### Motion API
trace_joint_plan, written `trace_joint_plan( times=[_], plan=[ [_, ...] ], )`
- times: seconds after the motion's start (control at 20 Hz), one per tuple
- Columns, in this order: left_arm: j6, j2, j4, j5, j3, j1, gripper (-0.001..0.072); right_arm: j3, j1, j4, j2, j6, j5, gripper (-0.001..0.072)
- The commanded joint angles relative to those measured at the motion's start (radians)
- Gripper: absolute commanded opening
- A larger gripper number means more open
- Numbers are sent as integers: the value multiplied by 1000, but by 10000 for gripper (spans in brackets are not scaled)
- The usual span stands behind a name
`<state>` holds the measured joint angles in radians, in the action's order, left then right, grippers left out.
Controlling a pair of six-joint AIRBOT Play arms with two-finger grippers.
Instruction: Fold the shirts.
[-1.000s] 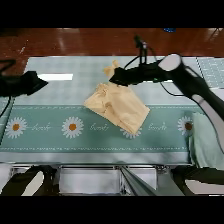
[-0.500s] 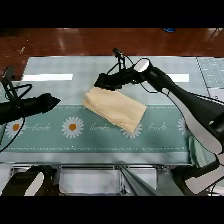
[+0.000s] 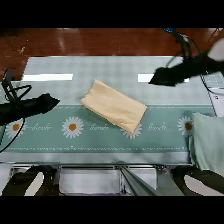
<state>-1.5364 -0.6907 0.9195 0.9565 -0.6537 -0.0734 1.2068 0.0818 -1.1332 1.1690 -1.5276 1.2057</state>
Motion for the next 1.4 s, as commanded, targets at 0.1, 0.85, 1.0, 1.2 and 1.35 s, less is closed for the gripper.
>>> trace_joint_plan(
  times=[0.1, 0.85, 1.0, 1.2, 1.35],
  plan=[
    [1, 0, -1, 16, 3, 40, 20, -688, -48, -15, -344, -333, -453, 412],
    [-13, 0, -8, 24, 5, 95, 20, -733, 8, 921, 143, 389, -418, 419],
    [-13, 0, -8, 23, 5, 95, 21, -602, 106, 922, 238, 376, -436, 413],
    [-13, 0, -8, 23, 5, 95, 21, -386, 206, 873, 330, 432, -379, 28],
    [-13, -2, -7, 22, 6, 95, 21, -189, 238, 686, 329, 339, -314, 28]
  ],
)
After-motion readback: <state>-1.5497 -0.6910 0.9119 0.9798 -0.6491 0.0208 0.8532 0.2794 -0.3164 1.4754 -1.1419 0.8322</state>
